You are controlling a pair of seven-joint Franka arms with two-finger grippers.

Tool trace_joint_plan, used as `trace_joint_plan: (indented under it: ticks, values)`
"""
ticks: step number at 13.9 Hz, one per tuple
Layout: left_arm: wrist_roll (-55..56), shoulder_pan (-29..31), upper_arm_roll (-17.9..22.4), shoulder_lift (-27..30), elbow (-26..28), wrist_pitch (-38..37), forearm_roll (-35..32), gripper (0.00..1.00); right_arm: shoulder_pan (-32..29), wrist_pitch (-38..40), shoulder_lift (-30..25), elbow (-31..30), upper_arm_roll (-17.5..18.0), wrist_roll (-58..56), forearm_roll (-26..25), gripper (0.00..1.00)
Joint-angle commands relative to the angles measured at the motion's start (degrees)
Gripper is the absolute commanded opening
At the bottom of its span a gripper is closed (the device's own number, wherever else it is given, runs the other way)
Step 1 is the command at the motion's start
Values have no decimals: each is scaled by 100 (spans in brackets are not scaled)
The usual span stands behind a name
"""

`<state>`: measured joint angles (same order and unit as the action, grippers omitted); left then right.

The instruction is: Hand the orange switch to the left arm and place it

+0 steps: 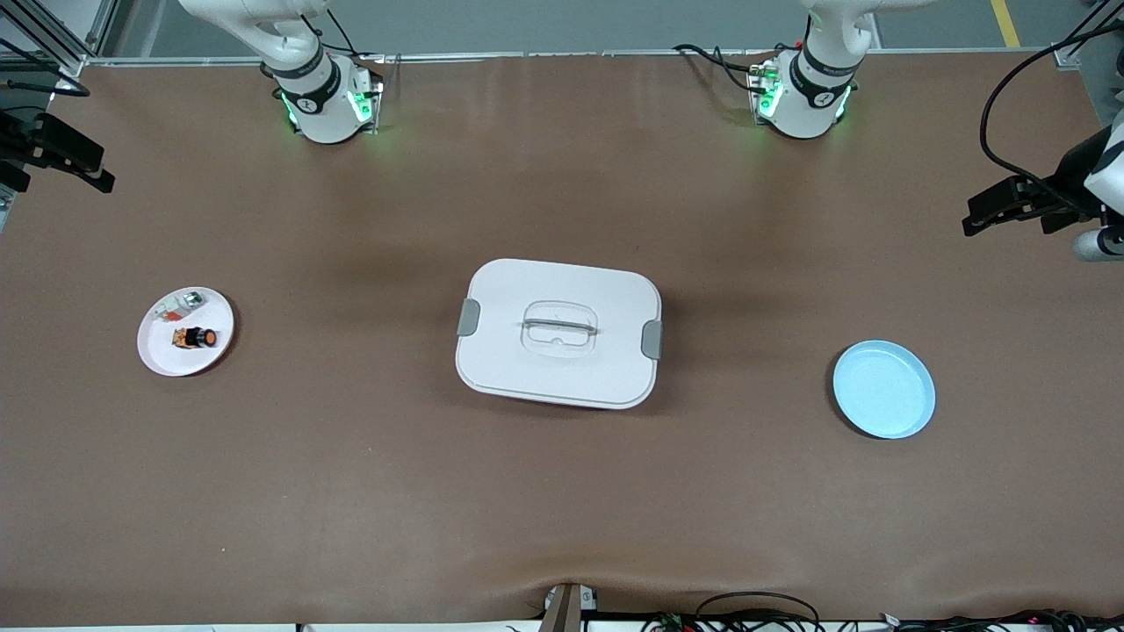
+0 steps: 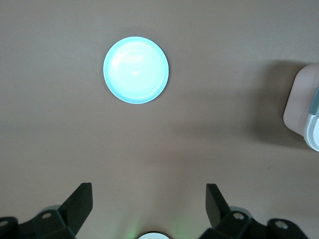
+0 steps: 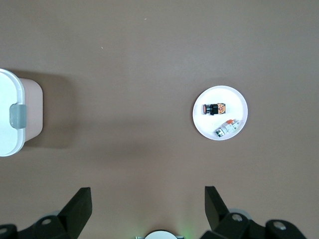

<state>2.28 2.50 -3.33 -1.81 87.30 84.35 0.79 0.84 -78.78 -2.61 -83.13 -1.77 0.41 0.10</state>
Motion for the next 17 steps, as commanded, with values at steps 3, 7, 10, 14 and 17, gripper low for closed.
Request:
trace_joint_plan:
  ticks: [3,7,10,14,17]
  values:
    - [-61,23,-1,49,-37,-103,18,100,-40,55,-12,34,36,161,192,100]
    - [-61,23,17,41,-64,-94,53,100,-31,90,-12,25,37,425,289,100]
    - [-53,-4,-18,32,-37,-94,44,100,-40,108,-152,-273,37,425,289,100]
    - [-53,23,-1,49,-73,-94,9,100,-40,82,-161,-300,37,495,298,100]
    - [-53,-12,-18,32,-73,-42,18,100,-40,73,-144,-300,37,513,306,100]
